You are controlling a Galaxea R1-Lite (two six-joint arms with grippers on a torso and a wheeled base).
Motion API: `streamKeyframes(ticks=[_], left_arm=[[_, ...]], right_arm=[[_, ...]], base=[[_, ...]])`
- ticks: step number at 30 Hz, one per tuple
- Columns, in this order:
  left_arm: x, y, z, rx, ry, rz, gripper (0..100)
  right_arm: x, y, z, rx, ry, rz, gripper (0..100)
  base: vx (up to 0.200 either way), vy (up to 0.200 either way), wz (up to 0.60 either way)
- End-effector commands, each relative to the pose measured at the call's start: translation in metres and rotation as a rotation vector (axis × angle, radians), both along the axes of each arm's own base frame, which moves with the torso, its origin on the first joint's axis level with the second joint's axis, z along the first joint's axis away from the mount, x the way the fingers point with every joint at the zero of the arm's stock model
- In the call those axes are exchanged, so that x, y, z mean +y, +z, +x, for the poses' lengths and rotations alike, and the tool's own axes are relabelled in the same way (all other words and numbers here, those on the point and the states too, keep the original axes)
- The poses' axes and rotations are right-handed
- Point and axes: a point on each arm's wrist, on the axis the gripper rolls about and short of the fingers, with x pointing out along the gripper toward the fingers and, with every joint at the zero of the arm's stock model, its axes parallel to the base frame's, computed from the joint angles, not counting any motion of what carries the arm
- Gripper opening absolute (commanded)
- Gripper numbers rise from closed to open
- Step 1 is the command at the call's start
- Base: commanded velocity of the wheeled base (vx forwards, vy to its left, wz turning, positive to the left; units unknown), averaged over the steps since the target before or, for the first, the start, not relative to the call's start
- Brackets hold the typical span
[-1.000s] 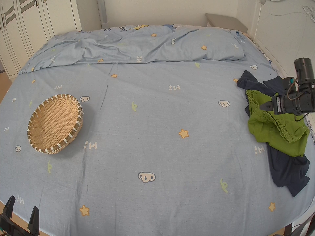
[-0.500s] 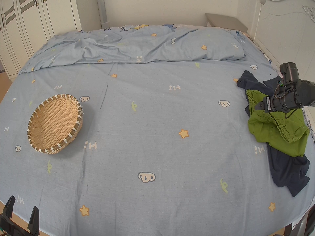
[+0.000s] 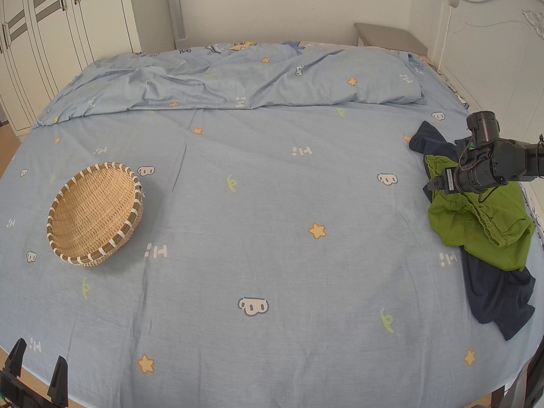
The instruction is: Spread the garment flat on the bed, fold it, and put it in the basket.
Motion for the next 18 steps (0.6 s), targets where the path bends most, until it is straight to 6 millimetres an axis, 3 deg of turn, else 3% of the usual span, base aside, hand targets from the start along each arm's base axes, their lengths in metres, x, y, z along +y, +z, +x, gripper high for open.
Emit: streamKeyframes(ticks=[1,13,14,18], left_arm=[[0.0,-0.005,0.0,0.001,0.0,0.0,100],[0.0,-0.005,0.0,0.001,0.0,0.0,100],[0.0,-0.005,0.0,0.001,0.0,0.0,100],[0.0,-0.005,0.0,0.001,0.0,0.0,100]], right_arm=[[-0.005,-0.009,0.014,0.007,-0.016,-0.002,100],[-0.005,-0.025,0.024,0.073,-0.047,-0.025,100],[-0.005,-0.025,0.024,0.071,-0.048,-0.024,0],[-0.002,-0.023,0.024,0.066,-0.042,-0.022,0]], base=[[0.0,0.0,0.0],[0.0,0.0,0.0],[0.0,0.0,0.0],[0.0,0.0,0.0]])
